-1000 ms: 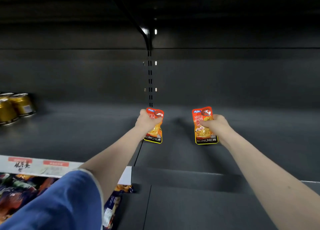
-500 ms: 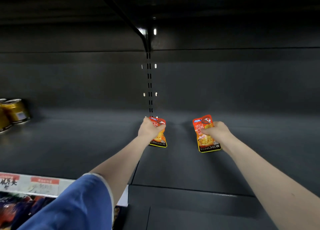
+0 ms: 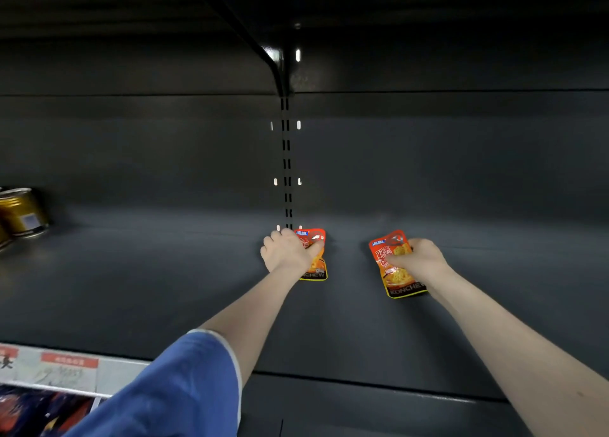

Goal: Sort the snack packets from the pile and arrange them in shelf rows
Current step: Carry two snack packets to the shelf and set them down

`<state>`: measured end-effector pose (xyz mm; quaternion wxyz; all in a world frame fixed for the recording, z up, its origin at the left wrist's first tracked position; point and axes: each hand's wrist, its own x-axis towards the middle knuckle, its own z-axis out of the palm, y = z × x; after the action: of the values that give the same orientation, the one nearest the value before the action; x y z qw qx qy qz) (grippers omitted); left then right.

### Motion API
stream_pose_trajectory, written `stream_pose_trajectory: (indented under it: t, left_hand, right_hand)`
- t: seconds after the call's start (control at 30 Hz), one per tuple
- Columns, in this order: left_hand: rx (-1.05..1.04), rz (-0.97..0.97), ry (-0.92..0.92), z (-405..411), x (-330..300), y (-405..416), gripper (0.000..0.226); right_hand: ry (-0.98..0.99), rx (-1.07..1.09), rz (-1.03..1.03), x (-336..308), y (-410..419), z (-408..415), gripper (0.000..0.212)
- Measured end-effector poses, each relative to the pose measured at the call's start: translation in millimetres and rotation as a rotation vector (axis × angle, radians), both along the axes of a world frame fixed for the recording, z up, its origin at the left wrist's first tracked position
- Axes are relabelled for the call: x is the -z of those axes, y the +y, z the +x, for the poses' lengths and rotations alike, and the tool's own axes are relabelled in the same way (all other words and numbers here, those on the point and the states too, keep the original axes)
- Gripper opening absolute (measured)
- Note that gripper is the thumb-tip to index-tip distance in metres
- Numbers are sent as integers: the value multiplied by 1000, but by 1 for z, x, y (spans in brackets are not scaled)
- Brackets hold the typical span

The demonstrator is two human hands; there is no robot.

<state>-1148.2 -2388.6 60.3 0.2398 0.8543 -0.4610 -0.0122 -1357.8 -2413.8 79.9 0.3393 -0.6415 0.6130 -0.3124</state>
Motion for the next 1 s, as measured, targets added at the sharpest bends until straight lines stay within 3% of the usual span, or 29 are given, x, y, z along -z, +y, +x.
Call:
stream_pose_trajectory:
  t: [0.23,0.33,0.43,0.57,0.77,1.0]
  left_hand:
    - [3,42,-87,-1,1,3,72]
    - [27,29,-1,2,-3,8,73]
    - [35,-39,141,12,-10,20,66]
    - [-28,-108,148,31,-13,53,56]
    - [-101,-74,142,61,-8,96,50]
    - [-87,-89,191,91,-8,112,49]
  right_hand:
    - [13,35,-8,2,-2,6,18]
    - [-111,27,2,0,2,4,9]
    - [-279,3,33,-3,11,3,12]
    - [-399,-66,83,-7,22,16,17]
    - [-341,-202,78,-9,47,57,14]
    - [-269,-156,76,-7,62,99,17]
